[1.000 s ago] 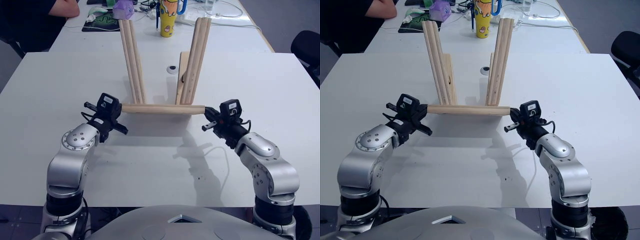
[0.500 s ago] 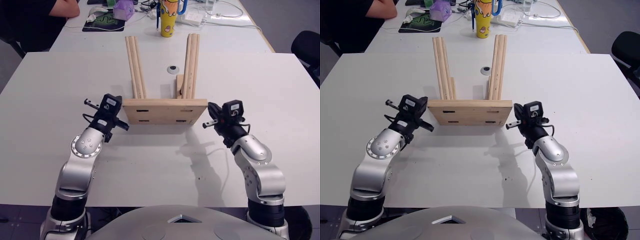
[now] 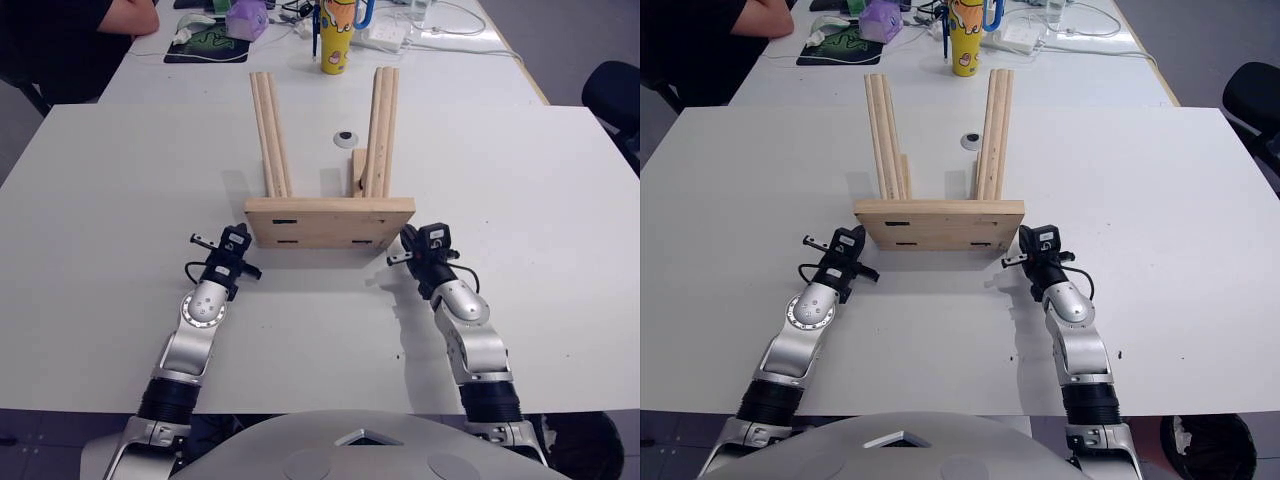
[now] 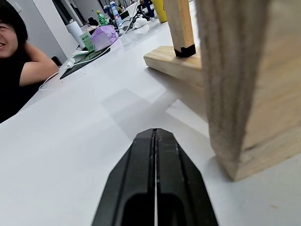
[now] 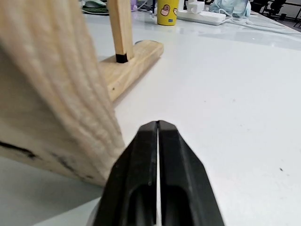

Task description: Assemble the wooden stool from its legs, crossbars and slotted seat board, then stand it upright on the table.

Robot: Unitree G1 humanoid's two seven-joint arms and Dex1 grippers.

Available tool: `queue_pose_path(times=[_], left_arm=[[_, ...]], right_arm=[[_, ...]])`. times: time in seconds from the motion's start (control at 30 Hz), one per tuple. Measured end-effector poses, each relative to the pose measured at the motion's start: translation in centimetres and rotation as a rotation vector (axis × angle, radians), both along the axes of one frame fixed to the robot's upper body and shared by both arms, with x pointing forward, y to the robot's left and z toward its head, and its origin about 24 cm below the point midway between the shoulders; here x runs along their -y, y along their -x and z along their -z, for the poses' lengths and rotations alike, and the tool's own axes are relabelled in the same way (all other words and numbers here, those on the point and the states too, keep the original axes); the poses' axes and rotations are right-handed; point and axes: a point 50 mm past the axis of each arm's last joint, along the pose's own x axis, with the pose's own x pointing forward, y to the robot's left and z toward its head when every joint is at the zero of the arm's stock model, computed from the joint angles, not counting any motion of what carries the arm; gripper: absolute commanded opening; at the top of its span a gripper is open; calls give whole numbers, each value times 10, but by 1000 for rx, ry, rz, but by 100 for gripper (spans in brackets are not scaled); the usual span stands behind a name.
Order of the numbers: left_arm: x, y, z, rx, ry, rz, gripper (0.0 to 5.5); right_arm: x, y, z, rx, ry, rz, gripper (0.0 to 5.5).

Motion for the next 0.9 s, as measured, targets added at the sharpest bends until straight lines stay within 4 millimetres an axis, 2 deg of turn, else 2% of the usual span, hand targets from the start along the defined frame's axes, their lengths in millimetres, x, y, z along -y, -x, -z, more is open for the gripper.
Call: queue_pose_path(times=[0.1,0.37,0.5,0.63,0.83,0.9], left_arm=[[8,1,2,-21,14,46,0],[11,2,-4,-77,33,60,0],[10,-3,-18,-73,44,33,0],[7,-13,-45,-16,57,5,0],[11,-16,-68,37,79,9,0],[12,-19,-80,69,93,8,0]], right_arm=[[-6,1,0,-11,-10,-31,2],[-9,3,-5,-60,-27,-44,2],[-12,2,-16,-80,-61,-59,2],[-16,-3,-35,-68,-68,-79,2],[-16,-3,-43,-118,-57,-71,2],[-15,-8,-59,-89,-67,-68,2]])
